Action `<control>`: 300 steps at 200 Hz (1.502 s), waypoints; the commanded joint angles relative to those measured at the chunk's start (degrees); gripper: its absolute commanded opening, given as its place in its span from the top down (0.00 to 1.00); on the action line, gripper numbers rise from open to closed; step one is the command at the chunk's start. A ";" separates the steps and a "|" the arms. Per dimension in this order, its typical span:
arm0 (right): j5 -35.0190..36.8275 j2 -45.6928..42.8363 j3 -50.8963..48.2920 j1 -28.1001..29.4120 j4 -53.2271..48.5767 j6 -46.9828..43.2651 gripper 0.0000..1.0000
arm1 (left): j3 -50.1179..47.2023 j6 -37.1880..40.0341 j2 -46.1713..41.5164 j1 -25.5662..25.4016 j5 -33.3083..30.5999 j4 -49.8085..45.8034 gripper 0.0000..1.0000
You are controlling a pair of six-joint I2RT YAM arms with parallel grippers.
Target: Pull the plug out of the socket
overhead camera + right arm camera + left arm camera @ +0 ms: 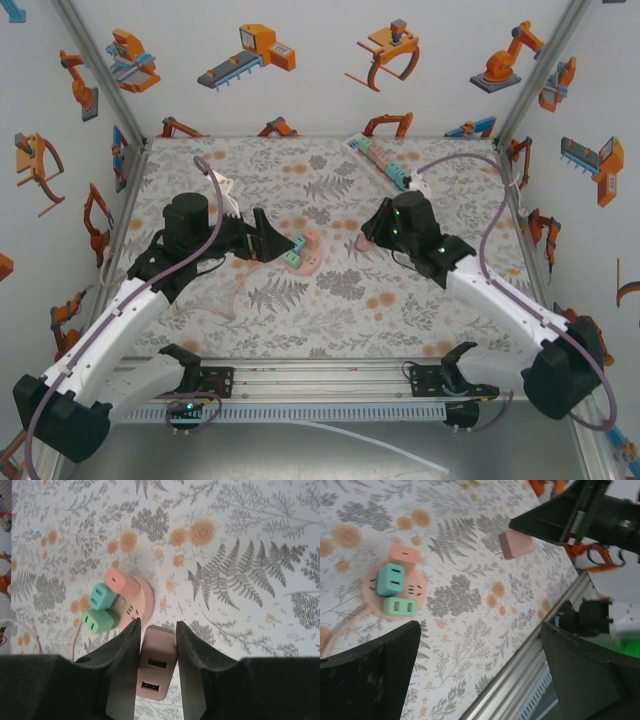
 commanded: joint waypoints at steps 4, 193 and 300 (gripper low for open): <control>-5.60 -7.33 -7.89 -0.16 4.68 0.57 0.83 | 1.64 7.49 -1.63 -1.31 9.26 -5.15 0.03; -14.81 2.90 -35.64 2.03 35.20 7.74 0.51 | 0.68 20.20 6.06 -12.10 4.90 -4.83 0.03; -4.01 -12.47 -26.61 2.29 19.07 -7.65 0.37 | 0.41 16.47 5.53 -12.17 -11.06 -2.97 0.03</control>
